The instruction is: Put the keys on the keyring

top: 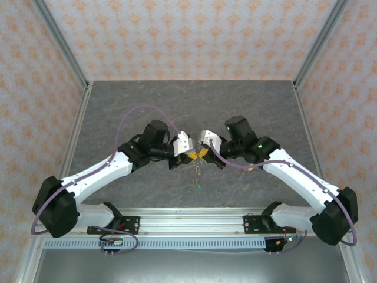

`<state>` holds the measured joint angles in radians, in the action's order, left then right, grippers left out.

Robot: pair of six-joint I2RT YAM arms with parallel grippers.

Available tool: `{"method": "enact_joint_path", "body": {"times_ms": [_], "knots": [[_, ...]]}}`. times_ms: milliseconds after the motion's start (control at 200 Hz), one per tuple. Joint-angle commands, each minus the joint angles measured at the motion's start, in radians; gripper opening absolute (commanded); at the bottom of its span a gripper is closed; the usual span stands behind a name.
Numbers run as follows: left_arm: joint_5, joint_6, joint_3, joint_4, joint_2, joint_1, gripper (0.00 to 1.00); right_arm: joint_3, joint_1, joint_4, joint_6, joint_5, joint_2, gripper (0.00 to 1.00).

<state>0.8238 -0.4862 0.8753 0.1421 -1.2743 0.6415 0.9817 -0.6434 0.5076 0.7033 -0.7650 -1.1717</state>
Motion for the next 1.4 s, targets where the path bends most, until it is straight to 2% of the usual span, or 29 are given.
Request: {"method": "enact_joint_path", "body": {"times_ms": [0, 115, 200, 581, 716, 1021, 1111, 1391], "knots": [[0.027, 0.011, -0.007, -0.066, 0.011, 0.006, 0.0, 0.007, -0.011, -0.08, -0.008, -0.029, -0.001, 0.05], [0.026, 0.04, -0.033, -0.117, 0.023, 0.004, 0.0, -0.018, -0.004, -0.093, -0.005, -0.021, 0.007, 0.08], [0.032, 0.071, -0.057, -0.171, 0.035, 0.004, 0.0, -0.044, 0.023, -0.108, 0.009, -0.076, 0.008, 0.13], [0.072, 0.124, -0.089, -0.263, 0.054, 0.003, 0.0, -0.123, 0.098, -0.202, -0.007, -0.226, 0.006, 0.17], [0.081, 0.13, -0.09, -0.272, 0.055, 0.001, 0.0, -0.148, 0.106, -0.241, -0.015, -0.231, 0.011, 0.16], [0.049, 0.106, -0.074, -0.22, 0.041, 0.004, 0.02, -0.152, 0.108, -0.299, -0.066, -0.241, 0.033, 0.02], [0.029, 0.069, -0.055, -0.157, 0.033, 0.004, 0.09, -0.119, 0.107, -0.253, -0.066, -0.233, 0.029, 0.0], [-0.032, 0.028, -0.013, -0.088, 0.012, 0.006, 0.15, -0.025, 0.067, -0.074, 0.01, -0.125, 0.003, 0.0]]}}
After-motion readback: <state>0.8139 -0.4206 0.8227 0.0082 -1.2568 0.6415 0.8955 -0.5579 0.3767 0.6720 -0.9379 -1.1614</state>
